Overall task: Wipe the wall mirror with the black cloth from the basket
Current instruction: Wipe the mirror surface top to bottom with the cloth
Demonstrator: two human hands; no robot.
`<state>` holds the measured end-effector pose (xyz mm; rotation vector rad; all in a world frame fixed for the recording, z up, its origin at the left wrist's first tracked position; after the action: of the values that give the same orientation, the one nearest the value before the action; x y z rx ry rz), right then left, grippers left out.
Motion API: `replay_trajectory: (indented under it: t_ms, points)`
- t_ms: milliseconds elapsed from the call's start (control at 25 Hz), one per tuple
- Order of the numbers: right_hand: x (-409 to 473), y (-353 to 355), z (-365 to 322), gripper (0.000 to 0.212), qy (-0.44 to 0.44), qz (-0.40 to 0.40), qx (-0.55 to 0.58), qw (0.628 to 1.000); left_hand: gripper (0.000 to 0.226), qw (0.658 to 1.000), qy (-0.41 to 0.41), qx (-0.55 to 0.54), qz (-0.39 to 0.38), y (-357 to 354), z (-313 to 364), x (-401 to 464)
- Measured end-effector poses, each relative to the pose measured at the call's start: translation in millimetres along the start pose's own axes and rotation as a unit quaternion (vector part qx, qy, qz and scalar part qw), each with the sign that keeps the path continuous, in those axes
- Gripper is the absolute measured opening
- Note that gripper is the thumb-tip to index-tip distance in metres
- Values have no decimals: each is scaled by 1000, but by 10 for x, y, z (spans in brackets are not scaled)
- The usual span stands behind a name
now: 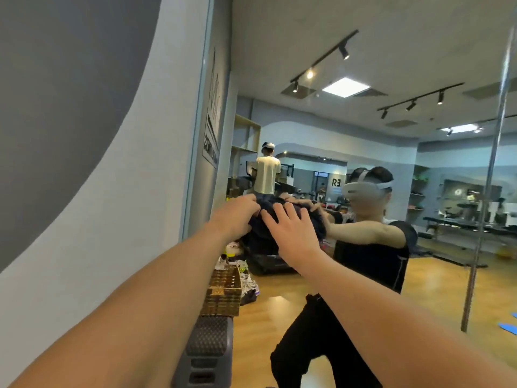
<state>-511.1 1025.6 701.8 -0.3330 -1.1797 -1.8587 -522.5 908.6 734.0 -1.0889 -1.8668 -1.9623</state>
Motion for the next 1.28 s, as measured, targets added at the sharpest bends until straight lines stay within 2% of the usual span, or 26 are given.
replay_trajectory:
  t_ms: [160,240,360,480,680,800,880,1000,1080,1160,1280]
  points:
    - [613,1002,1009,83,-74,94,-95,988,24,985,-53,-46,159,1113,254,881]
    - [779,1482,1482,85,-92,102,-143,980,26,970,-70,-85,218,1612,414,1239]
    - [1083,2142,2210,93,-96,119,-214,965,27,950,-95,-138,264,2248,658,1802]
    - [1620,2764,2996,86,-86,143,-286,944,27,935,-125,-137,304,3020,806,2612]
    - [2940,4326,4588,87,-156,229,-368,887,31,872,-176,-162,427,4967,964,4424]
    - [3396,4996,5348,87,-205,240,-372,873,27,827,-198,-218,479,5804,1254,5155]
    - [3515,5061,5876,85,-235,214,-350,881,26,820,-198,-257,473,5950,1558,5621]
    - [3382,4703,6504,86,-267,194,-273,903,40,842,-183,-299,410,5529,2179,6114]
    - [3294,4544,6719,81,-250,236,-208,916,56,838,-171,-313,414,5284,2385,6214]
    - [3268,4576,6879,72,-218,271,-153,925,61,829,-168,-330,420,5284,2433,6240]
    - [3205,4673,7145,66,-186,300,-130,926,76,840,-152,-326,406,5451,2581,6245]
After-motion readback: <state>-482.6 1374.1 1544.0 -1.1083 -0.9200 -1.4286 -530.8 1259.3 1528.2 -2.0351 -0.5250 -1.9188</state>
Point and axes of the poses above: each hand's wrist, its own x-axis towards the middle knuckle, its own y-axis out of the back of the hand, z = x × y, the point moved 7 cm from there along x, towards the middle knuckle, and after that the axes turned 1 degree about y, right-handed, at the moved point
